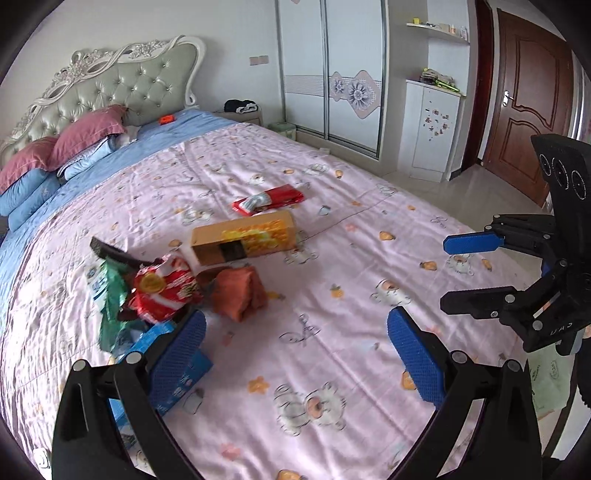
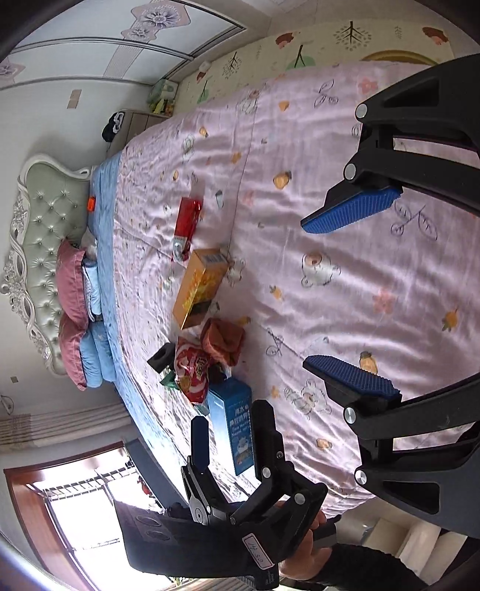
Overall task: Collect trash
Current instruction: 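Move both tools back over the bed toward the remaining trash, then grasp the blue drink box with the left tool while the right tool grasps the brown knit sock, then carry the blue box and brown sock to the yellow bin and release both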
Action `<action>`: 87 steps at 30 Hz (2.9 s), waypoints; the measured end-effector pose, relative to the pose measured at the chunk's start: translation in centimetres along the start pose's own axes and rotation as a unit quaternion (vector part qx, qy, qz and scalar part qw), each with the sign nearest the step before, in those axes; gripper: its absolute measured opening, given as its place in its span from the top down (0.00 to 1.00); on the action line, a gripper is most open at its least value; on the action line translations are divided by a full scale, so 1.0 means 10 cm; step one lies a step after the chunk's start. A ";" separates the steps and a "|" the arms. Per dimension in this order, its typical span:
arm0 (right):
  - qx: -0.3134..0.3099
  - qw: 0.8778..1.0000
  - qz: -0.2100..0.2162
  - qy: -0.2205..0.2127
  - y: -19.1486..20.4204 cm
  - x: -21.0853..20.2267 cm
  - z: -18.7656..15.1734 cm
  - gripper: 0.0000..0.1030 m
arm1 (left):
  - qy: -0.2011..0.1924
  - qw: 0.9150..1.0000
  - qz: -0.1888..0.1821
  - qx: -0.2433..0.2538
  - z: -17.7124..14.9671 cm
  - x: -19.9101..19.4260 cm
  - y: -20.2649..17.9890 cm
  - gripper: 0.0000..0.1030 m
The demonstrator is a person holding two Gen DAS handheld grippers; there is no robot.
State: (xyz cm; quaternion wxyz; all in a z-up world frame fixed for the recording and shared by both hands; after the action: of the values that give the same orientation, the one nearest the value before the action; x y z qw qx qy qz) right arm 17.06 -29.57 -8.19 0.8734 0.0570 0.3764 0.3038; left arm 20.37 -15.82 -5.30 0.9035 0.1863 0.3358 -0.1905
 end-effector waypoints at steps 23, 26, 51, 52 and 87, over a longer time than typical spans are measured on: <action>-0.024 0.998 0.028 0.045 0.55 0.82 0.22 0.34 | 0.038 0.997 -0.021 0.059 -0.58 0.36 1.05 0.04; -0.024 0.998 0.028 0.052 0.52 0.90 0.23 0.34 | 0.046 0.997 -0.034 0.056 -0.61 0.47 1.11 0.04; 0.012 0.997 0.034 0.062 0.19 1.55 0.62 0.34 | 0.079 0.997 -0.014 0.010 -0.92 0.58 1.28 0.54; 0.015 0.997 0.034 0.062 0.18 1.57 0.64 0.34 | 0.081 0.997 -0.016 0.009 -0.92 0.56 1.27 0.54; 0.077 0.996 -0.018 -0.035 -0.87 -0.29 -0.05 0.73 | 0.044 0.993 -0.110 0.014 -0.16 0.27 -0.65 0.54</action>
State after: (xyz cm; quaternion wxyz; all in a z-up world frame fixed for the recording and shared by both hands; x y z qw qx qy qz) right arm 19.38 -38.31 -9.57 0.8846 0.1275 0.3685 0.2560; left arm 18.38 -21.30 -9.64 0.8589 0.1693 0.3906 -0.2848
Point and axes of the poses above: each gripper's, at about its wrist camera, not at the fingertips, and x roughly the way its jaws point, y to its left, z to its top, the point moved 10 cm from there along x, roughly the way its jaws point, and after that the axes turned 13 degrees about z, right-handed, at the moved point
